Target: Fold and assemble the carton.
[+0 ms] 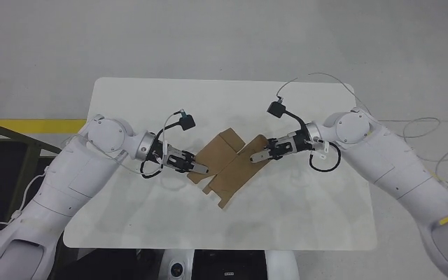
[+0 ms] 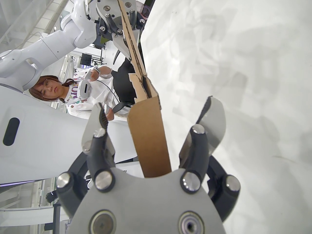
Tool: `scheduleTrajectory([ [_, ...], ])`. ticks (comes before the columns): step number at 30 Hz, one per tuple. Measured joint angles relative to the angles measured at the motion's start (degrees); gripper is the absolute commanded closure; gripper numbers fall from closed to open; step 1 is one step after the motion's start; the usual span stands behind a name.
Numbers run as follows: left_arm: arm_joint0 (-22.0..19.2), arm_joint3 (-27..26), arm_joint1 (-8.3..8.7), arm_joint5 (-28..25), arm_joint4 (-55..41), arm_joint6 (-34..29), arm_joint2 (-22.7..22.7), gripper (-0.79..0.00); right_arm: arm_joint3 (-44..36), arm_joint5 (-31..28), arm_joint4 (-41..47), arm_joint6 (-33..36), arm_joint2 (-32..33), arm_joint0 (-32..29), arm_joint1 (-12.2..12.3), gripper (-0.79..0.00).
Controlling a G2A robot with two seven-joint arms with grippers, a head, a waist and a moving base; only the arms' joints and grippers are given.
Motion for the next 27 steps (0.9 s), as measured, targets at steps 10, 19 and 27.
scheduleTrajectory([
  [10,0.35,-0.55,0.26,0.21,-0.35,-0.21,-0.45,0.0,-0.24,-0.99,0.83,-0.99,-1.16,0.54,0.49,-0.102],
  [19,0.68,0.34,0.39,0.3,-0.97,-0.3,-0.93,-0.699,-0.56,-0.7,3.64,-0.69,-1.97,0.7,0.73,0.0],
  [27,1.11,1.59,0.53,-0.67,-2.92,0.91,-2.94,-0.785,0.83,0.41,8.78,0.42,-1.15,-0.12,0.74,0.0],
])
